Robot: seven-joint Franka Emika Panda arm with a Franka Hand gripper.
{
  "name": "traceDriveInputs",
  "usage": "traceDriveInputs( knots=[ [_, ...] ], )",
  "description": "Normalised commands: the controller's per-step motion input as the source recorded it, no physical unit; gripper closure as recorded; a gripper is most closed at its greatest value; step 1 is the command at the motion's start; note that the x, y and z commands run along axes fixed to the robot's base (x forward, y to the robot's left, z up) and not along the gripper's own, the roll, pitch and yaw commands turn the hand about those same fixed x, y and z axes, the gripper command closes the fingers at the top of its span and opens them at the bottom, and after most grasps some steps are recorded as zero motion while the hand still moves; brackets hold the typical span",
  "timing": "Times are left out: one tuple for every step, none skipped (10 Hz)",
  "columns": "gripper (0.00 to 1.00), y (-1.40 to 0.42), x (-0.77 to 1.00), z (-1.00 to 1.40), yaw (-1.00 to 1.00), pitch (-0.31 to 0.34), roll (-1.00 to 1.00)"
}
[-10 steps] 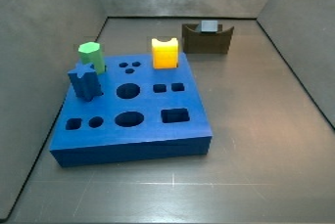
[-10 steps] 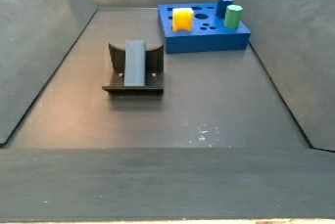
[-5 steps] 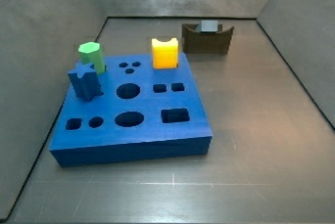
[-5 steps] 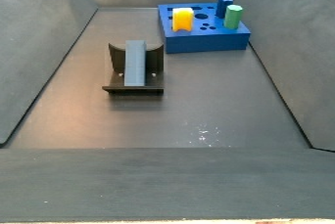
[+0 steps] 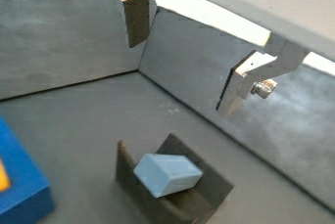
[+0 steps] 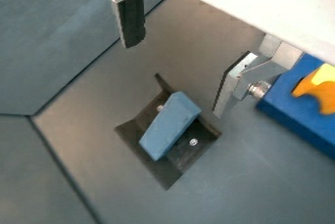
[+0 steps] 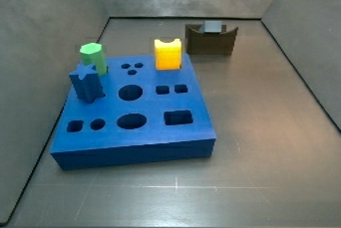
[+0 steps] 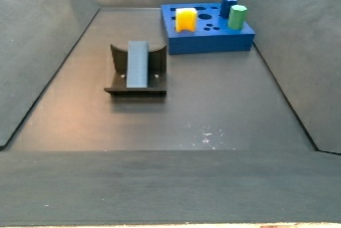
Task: Pick up the rectangle object. Move up. Place the rectangle object on the fixture. Regrasp the rectangle object. Move to above the board. Insert the rectangle object.
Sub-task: Regrasp the rectangle object.
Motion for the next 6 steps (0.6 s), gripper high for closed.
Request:
traceDriveInputs(
  knots=[
    [0.0,-0.02,-0.01,0.0,0.0,-0.102,1.0],
    [0.0,-0.02,0.0,0.0,0.0,-0.098,1.0],
    [0.0,-0.03,0.01,0.0,0.0,-0.09,1.0],
    [0.0,-0.03,0.01,0.0,0.0,-0.085,1.0],
    [0.0,-0.03,0.02,-0.01,-0.01,-0.072,1.0],
    [0.0,-0.03,0.02,-0.01,-0.01,-0.064,1.0]
  ],
)
